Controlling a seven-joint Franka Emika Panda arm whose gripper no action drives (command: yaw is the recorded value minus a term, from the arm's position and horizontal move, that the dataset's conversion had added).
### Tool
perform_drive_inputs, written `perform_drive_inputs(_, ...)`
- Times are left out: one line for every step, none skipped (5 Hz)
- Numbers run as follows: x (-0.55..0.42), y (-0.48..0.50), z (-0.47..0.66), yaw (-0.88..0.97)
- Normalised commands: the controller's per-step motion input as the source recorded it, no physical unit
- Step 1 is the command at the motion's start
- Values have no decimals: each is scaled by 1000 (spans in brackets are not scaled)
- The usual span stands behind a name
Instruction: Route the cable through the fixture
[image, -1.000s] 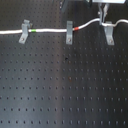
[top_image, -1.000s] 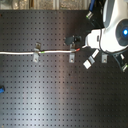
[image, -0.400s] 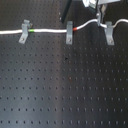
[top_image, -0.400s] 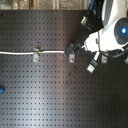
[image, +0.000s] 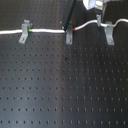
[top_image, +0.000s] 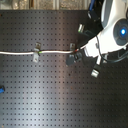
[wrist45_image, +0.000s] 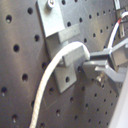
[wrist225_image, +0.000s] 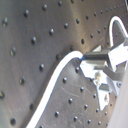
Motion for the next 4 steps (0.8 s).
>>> perform_drive_inputs(29, 14, 41, -754)
perform_drive_inputs(38, 33, 0, -783)
perform_drive_inputs(-9, 168, -2, -714)
perform_drive_inputs(-221, 427, 46, -226)
